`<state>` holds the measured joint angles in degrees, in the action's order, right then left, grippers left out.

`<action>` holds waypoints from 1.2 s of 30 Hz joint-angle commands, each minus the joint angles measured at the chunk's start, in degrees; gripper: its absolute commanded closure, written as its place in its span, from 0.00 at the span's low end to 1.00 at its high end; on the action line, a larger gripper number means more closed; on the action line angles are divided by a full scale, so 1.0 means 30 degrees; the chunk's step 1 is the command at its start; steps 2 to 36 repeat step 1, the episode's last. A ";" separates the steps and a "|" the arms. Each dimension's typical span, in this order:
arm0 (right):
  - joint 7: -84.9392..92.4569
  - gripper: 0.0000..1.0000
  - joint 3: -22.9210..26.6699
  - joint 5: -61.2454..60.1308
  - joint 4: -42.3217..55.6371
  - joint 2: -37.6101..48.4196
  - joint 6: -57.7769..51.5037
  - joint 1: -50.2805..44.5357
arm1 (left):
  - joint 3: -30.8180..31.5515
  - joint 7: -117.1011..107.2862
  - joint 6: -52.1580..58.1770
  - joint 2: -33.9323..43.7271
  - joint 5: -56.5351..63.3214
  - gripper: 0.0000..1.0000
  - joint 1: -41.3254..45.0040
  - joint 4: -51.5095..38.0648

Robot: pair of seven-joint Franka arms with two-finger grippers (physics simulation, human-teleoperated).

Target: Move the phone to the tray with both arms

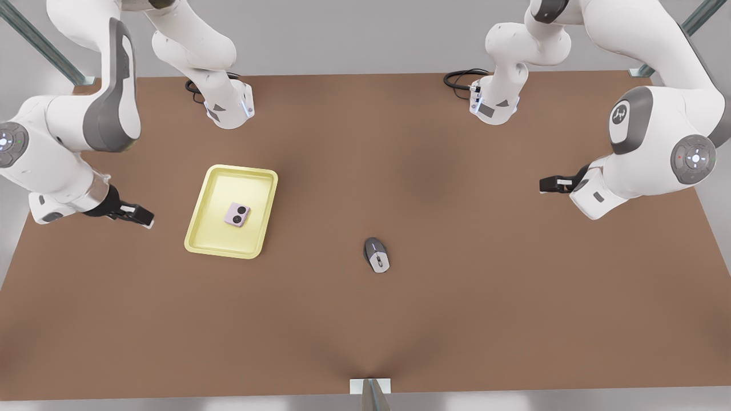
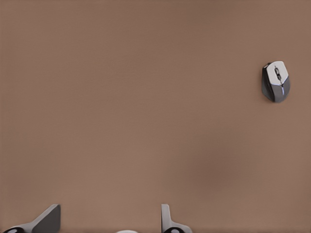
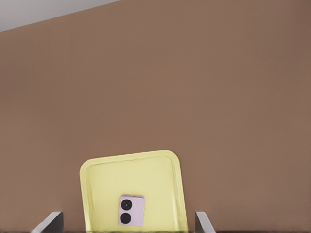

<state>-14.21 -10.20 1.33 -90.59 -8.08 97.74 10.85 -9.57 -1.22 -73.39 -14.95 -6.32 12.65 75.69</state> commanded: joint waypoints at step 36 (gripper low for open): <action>0.1896 0.00 0.0003 -0.0355 0.0607 -0.0528 -0.2492 0.0250 | -0.0005 -0.0033 0.0030 0.0002 0.0025 0.00 0.0001 -0.0005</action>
